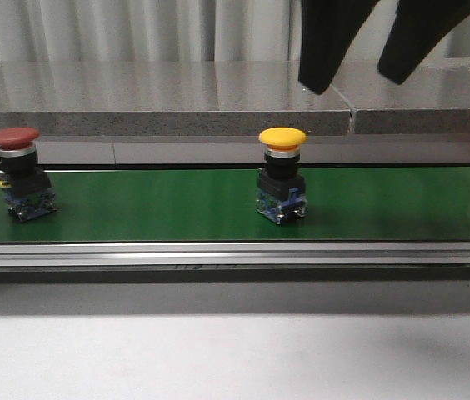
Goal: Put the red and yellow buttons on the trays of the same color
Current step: 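Lower the right gripper over the yellow button arriving on the belt, then grasp the yellow button with the right gripper and lift it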
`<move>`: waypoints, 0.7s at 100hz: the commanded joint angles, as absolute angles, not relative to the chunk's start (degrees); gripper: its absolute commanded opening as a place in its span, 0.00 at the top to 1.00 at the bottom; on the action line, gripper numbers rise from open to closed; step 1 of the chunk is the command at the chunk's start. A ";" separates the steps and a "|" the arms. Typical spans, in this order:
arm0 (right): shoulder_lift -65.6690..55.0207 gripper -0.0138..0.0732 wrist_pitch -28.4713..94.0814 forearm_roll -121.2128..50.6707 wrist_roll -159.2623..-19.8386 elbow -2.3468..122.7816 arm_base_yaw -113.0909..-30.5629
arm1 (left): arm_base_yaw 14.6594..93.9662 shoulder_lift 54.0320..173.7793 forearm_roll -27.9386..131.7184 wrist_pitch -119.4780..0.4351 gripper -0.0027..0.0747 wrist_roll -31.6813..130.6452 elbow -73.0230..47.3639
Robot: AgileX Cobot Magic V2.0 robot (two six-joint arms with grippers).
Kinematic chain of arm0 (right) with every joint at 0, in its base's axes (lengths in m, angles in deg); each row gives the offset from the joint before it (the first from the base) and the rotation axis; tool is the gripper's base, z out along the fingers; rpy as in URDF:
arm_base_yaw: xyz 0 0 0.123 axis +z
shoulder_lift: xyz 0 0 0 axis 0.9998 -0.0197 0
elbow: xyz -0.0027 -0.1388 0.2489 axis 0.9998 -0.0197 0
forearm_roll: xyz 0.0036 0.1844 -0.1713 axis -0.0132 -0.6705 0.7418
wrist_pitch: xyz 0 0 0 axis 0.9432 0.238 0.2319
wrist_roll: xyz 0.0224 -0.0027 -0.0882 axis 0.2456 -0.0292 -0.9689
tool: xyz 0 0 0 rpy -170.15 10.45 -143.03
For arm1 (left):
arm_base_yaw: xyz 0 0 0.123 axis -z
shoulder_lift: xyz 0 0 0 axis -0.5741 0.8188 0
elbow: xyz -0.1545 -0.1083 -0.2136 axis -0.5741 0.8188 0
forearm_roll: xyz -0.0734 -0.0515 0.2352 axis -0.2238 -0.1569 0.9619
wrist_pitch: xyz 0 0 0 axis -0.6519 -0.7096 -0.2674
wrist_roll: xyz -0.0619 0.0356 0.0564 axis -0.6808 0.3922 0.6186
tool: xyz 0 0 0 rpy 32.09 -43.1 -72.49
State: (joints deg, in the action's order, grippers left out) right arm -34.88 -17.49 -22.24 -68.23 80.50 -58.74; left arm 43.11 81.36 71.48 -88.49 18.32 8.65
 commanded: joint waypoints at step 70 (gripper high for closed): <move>-46.38 0.68 -13.16 -22.16 -70.39 88.21 -59.10 | 43.48 81.79 70.91 -84.65 0.99 18.18 7.06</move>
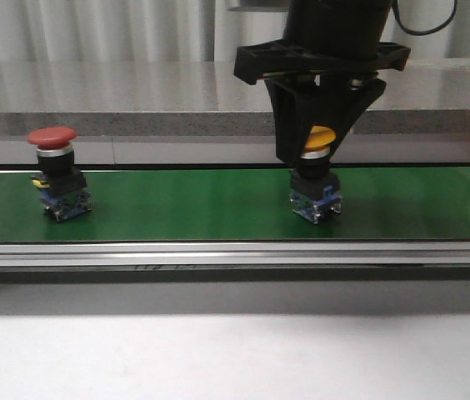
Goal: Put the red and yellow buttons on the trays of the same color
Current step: 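Grasp the yellow button with the right gripper and lift it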
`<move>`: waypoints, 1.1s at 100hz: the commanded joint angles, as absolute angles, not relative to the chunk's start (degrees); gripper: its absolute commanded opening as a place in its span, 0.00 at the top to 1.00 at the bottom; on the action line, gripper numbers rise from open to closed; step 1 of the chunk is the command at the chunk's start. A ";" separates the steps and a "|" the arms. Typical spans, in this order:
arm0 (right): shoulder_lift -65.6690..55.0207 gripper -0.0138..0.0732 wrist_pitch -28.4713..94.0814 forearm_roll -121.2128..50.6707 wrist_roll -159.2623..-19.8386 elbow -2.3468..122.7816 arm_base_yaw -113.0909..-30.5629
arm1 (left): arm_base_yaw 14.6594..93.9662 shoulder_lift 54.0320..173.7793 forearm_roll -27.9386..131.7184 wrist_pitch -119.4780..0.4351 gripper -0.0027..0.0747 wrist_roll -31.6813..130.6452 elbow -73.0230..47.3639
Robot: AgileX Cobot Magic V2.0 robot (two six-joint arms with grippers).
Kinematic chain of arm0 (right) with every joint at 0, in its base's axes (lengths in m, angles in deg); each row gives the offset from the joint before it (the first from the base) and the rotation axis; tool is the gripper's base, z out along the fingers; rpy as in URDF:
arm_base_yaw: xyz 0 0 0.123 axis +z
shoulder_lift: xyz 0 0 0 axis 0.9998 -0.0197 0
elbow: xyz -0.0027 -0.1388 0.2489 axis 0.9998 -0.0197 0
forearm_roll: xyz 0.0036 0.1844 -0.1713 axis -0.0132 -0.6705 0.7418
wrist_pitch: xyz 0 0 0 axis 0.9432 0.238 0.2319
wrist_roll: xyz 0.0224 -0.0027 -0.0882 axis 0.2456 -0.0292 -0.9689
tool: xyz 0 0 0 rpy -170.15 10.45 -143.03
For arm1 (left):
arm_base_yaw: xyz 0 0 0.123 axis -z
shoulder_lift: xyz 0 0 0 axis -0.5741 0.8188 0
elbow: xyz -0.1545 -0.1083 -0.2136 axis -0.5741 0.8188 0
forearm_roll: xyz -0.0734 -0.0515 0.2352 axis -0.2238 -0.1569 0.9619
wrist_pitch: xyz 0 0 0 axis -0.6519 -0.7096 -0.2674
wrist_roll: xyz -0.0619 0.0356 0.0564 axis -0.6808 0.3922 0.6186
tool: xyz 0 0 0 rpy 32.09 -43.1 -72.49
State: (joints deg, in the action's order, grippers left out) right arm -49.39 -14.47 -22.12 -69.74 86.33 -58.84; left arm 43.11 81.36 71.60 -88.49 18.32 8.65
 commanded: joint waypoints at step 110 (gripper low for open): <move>-15.67 0.74 -11.40 -21.83 -61.27 66.06 -98.47 | 43.48 81.79 70.91 -84.65 0.99 18.18 7.06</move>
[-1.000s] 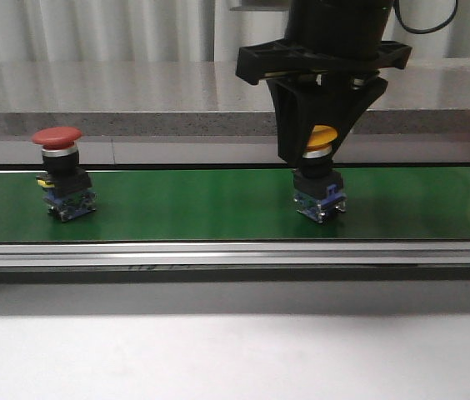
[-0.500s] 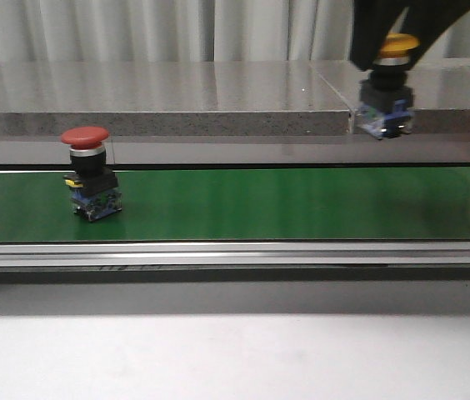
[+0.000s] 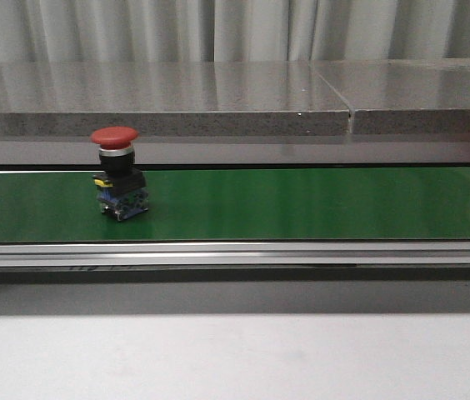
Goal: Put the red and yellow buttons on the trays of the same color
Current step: 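Grasp the yellow button with the right gripper and lift it, then lower the yellow button into the yellow tray and open the right gripper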
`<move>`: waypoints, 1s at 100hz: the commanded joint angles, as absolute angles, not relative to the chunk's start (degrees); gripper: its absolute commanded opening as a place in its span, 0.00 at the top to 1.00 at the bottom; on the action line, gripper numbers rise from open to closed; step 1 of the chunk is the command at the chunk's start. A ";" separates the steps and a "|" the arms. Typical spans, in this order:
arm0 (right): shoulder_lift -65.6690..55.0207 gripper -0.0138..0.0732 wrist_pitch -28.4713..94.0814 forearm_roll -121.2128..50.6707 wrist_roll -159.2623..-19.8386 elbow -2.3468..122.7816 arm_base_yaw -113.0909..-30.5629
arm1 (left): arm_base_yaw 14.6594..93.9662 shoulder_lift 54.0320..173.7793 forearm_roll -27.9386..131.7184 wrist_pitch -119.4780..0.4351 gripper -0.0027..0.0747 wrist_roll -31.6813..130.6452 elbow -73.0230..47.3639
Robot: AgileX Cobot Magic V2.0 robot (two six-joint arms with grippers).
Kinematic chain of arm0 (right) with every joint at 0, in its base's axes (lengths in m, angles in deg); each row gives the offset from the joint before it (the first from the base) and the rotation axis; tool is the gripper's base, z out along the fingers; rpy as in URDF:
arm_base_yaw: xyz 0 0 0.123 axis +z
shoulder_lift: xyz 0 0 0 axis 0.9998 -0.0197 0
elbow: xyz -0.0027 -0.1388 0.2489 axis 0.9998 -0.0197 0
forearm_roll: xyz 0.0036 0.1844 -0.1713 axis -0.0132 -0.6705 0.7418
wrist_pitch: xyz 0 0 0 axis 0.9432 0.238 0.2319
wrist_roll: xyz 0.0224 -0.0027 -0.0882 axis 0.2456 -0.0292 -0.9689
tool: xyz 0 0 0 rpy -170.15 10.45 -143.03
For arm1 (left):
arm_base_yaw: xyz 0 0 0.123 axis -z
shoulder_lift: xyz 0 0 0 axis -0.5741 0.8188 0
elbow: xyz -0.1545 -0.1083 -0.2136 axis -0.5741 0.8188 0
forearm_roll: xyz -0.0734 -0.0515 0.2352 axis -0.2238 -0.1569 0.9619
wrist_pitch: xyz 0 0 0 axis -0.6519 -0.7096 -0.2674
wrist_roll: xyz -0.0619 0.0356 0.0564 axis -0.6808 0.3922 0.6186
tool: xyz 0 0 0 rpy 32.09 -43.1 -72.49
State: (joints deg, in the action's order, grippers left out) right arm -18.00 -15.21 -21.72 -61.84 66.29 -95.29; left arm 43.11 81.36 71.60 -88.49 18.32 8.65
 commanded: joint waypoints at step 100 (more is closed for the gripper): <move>-28.05 0.74 11.40 -21.35 -51.71 50.13 -119.16 | 43.48 81.79 70.91 -84.65 0.99 18.18 7.06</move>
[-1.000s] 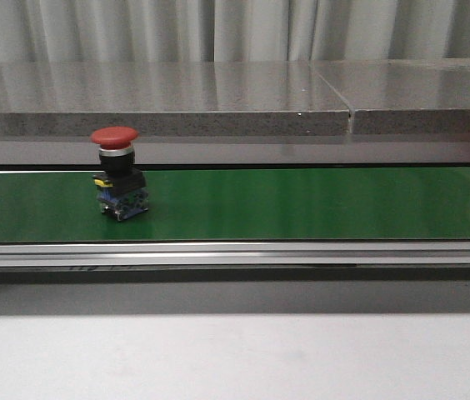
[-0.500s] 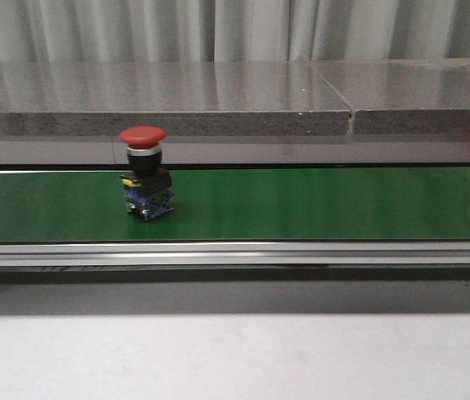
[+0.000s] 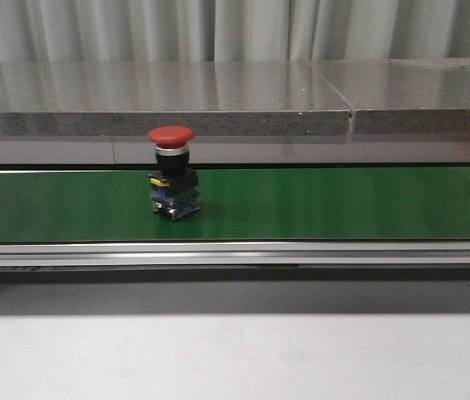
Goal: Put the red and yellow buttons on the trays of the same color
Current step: 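Lower the yellow button into the yellow tray and open the right gripper, then lower the right gripper onto the red button on the belt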
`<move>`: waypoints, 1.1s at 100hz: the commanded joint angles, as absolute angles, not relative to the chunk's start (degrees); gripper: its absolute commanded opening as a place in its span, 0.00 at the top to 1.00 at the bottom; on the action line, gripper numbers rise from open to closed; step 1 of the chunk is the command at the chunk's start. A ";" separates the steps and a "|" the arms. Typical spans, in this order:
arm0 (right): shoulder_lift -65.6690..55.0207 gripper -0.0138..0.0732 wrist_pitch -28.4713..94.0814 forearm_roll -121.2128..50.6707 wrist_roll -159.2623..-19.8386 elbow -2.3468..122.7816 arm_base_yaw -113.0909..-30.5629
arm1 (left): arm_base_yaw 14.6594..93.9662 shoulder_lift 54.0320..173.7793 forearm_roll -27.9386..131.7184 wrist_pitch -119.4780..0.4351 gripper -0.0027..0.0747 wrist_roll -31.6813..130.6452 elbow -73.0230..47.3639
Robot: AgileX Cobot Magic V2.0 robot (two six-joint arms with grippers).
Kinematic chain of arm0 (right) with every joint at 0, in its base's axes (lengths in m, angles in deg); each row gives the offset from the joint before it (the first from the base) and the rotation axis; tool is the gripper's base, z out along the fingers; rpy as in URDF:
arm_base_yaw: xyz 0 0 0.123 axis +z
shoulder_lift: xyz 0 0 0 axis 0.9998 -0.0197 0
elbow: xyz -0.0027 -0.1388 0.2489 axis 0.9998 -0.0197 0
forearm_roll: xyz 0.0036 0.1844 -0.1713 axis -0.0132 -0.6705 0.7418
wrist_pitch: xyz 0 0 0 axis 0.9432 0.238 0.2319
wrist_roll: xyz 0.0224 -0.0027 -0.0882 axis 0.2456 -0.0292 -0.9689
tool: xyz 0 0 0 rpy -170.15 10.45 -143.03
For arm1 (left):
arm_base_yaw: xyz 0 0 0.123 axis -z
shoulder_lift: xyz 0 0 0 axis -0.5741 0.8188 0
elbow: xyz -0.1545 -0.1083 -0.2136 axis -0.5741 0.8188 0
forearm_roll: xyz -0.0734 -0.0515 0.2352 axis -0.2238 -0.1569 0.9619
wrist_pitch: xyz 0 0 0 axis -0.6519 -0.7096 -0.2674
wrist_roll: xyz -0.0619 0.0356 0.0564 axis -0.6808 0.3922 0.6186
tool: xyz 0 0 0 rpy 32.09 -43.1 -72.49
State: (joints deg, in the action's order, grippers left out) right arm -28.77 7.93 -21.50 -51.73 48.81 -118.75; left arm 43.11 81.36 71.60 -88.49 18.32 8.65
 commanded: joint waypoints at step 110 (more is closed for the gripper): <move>-18.09 0.25 13.43 -19.21 -51.58 50.13 -118.81 | 43.48 81.79 70.91 -84.65 0.99 18.18 7.06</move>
